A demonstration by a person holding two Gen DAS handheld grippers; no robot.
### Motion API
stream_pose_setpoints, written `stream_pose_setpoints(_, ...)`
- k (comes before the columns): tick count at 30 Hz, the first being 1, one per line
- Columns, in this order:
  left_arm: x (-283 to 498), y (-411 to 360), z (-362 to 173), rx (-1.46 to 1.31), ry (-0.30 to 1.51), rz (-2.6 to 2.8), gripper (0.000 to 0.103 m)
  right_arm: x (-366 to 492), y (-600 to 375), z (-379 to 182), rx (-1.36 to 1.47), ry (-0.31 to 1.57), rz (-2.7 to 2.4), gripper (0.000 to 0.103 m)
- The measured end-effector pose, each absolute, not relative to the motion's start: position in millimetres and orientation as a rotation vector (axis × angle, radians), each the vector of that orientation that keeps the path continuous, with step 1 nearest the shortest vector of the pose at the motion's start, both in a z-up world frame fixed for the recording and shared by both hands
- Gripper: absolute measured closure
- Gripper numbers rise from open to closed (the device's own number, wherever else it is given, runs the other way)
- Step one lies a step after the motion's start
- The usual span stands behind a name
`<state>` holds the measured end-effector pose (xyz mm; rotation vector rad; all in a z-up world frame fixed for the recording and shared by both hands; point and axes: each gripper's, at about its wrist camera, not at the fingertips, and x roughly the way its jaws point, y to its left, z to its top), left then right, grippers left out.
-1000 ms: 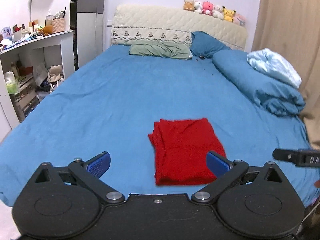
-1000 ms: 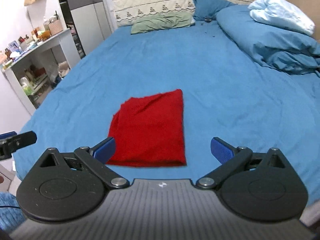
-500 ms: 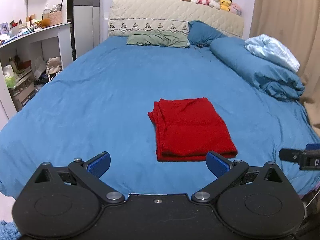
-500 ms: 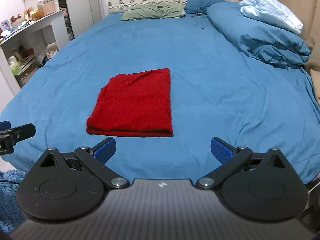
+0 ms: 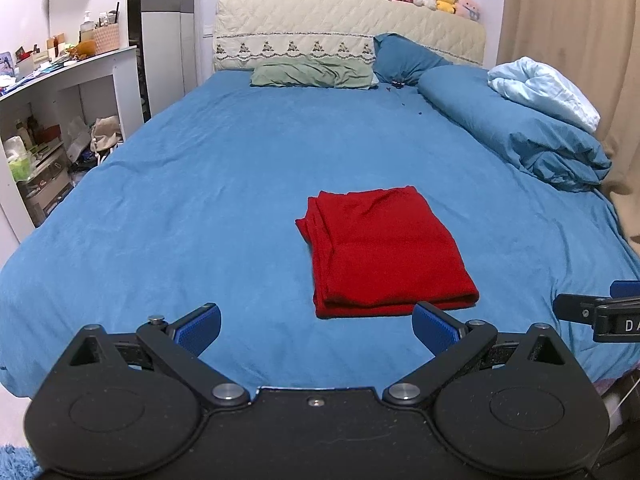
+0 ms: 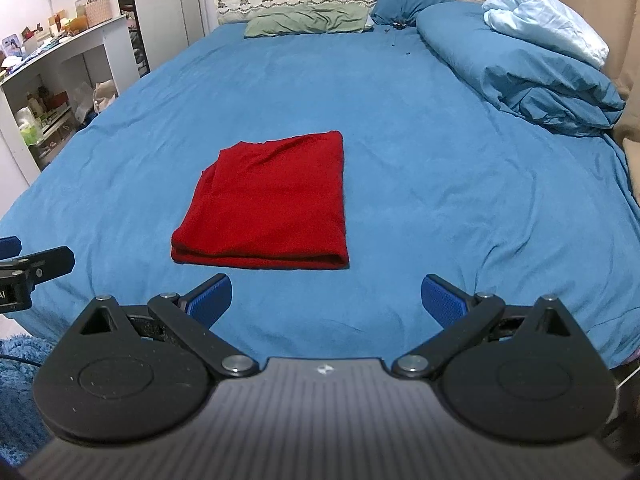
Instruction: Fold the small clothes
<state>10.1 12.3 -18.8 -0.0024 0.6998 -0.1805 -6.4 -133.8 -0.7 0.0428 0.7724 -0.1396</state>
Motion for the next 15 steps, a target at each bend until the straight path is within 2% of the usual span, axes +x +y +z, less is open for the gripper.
stream_pose_setpoints(15,11.2,14.8,-20.2,-0.003,0.701,-0.183,0.000,-5.4,-134.5,-6.4,0.050,0.778,-0.139,0.000)
